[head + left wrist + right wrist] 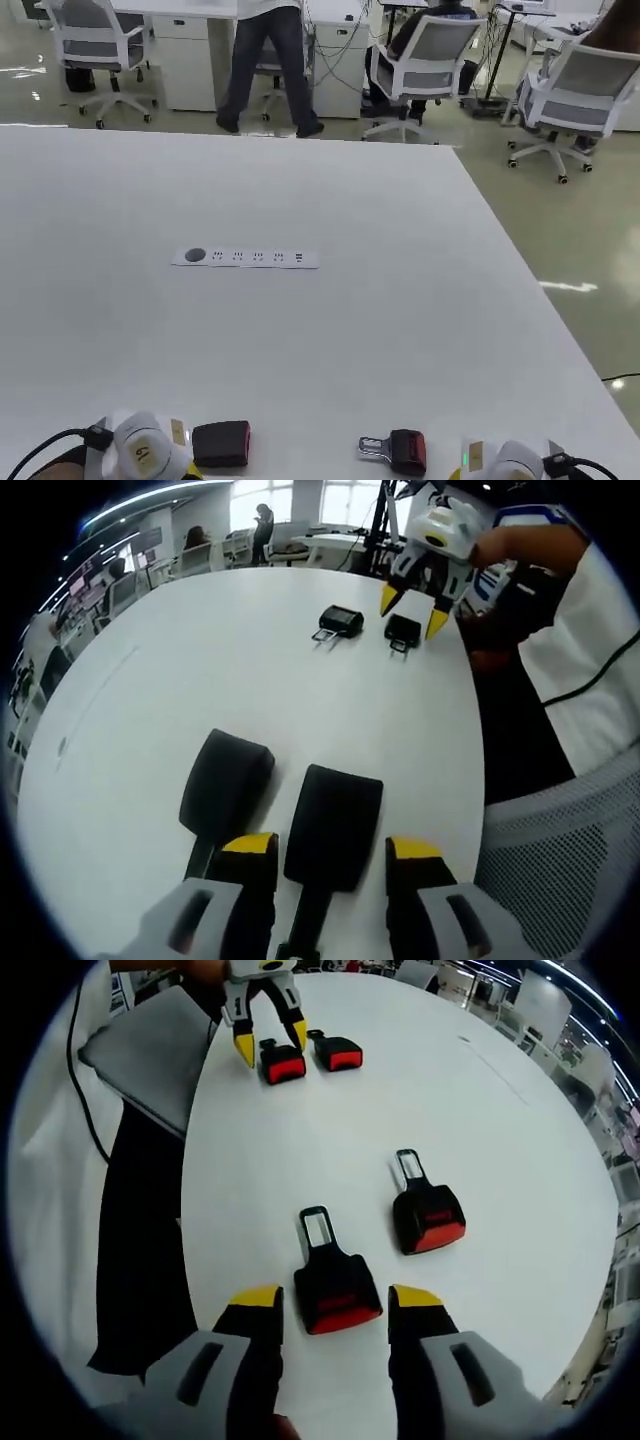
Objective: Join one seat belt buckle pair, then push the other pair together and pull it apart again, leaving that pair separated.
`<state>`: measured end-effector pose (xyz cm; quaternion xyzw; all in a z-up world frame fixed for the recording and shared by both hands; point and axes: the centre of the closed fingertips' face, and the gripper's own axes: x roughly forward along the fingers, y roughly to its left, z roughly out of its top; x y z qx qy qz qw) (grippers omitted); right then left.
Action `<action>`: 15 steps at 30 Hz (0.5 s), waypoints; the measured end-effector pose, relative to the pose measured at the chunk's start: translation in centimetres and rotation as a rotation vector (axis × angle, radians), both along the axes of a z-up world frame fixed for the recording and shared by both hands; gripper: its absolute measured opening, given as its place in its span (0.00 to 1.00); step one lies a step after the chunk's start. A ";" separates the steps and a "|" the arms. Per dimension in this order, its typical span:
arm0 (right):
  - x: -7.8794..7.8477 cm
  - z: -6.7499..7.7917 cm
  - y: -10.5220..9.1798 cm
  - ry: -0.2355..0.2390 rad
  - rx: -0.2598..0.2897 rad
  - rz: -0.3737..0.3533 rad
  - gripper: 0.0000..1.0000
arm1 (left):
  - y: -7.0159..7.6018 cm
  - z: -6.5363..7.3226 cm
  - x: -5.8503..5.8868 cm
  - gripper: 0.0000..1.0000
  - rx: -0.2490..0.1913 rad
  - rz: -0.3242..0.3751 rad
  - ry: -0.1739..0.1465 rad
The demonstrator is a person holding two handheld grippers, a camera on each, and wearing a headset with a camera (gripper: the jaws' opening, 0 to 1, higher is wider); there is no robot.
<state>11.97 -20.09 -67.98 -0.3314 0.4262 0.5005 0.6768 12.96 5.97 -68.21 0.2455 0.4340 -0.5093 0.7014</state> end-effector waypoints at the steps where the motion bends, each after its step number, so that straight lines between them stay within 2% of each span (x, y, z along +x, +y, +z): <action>1: -0.1 -0.3 -0.1 0.002 -0.009 0.011 0.39 | -0.1 -0.1 -0.1 0.42 0.003 -0.008 0.005; 3: -0.2 -0.5 -0.1 0.002 -0.021 0.029 0.39 | -0.6 -0.3 -0.7 0.41 0.013 -0.024 0.010; 7: -0.2 -1.0 -0.4 0.000 -0.036 0.048 0.36 | -0.6 -0.4 -0.6 0.41 0.026 -0.032 0.003; 11: 0.0 -1.2 -0.3 0.002 -0.032 0.034 0.34 | -0.6 -1.0 -0.3 0.39 0.039 -0.052 -0.002; 14: -0.6 -1.5 -0.4 -0.001 -0.080 0.103 0.34 | -0.6 -1.0 -0.3 0.40 0.062 -0.087 -0.007; 15: -0.4 -1.5 -0.1 -0.001 -0.055 0.081 0.34 | -0.7 -1.1 -0.4 0.39 0.065 -0.092 -0.009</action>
